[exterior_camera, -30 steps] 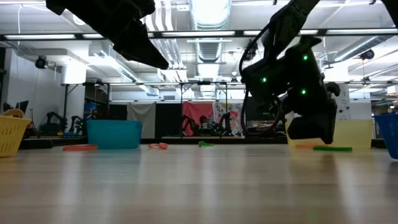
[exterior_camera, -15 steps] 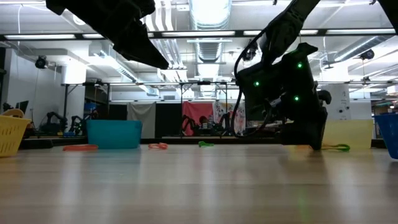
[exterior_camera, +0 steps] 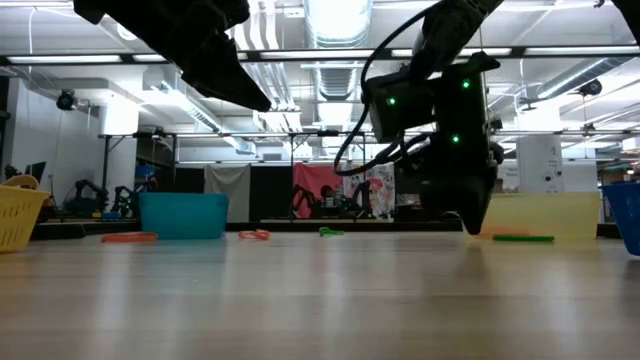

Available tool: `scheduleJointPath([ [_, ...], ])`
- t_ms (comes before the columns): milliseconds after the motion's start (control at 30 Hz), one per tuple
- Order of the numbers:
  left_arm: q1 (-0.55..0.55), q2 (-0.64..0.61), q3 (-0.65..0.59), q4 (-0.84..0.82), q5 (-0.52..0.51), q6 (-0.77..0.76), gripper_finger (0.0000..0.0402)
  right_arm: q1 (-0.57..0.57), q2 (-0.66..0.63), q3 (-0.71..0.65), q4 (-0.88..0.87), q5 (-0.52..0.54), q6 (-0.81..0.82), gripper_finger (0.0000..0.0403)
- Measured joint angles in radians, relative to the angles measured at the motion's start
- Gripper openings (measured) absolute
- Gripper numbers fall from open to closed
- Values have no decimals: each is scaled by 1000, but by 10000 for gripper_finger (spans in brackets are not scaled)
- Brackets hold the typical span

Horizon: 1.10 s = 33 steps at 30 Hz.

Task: Sort rubber bands into baskets
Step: Put the green rubber band into the light blue bin

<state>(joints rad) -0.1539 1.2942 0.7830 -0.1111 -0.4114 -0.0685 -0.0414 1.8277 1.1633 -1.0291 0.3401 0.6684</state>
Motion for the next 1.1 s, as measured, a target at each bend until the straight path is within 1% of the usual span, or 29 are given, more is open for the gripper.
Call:
scheduleJointPath([
  [267,0,0,0,-3,0,0,96,-25,-8,-8,-44,-7,63,13],
  [533,0,0,0,-4,1,0,96,-50,-6,-60,-65,-6,74,14],
  [600,0,0,0,-4,1,0,96,-51,-6,-74,-62,-7,74,20],
  [700,0,0,0,-4,1,0,96,-51,-6,-85,-62,-7,74,43],
  [933,0,0,0,-3,1,0,96,-56,-6,-89,-46,28,62,124],
  [1033,0,0,0,-3,1,0,96,-59,-9,-102,-14,30,29,146],
  [1100,0,0,0,-3,1,0,96,-60,-10,-106,-6,31,19,152],
])
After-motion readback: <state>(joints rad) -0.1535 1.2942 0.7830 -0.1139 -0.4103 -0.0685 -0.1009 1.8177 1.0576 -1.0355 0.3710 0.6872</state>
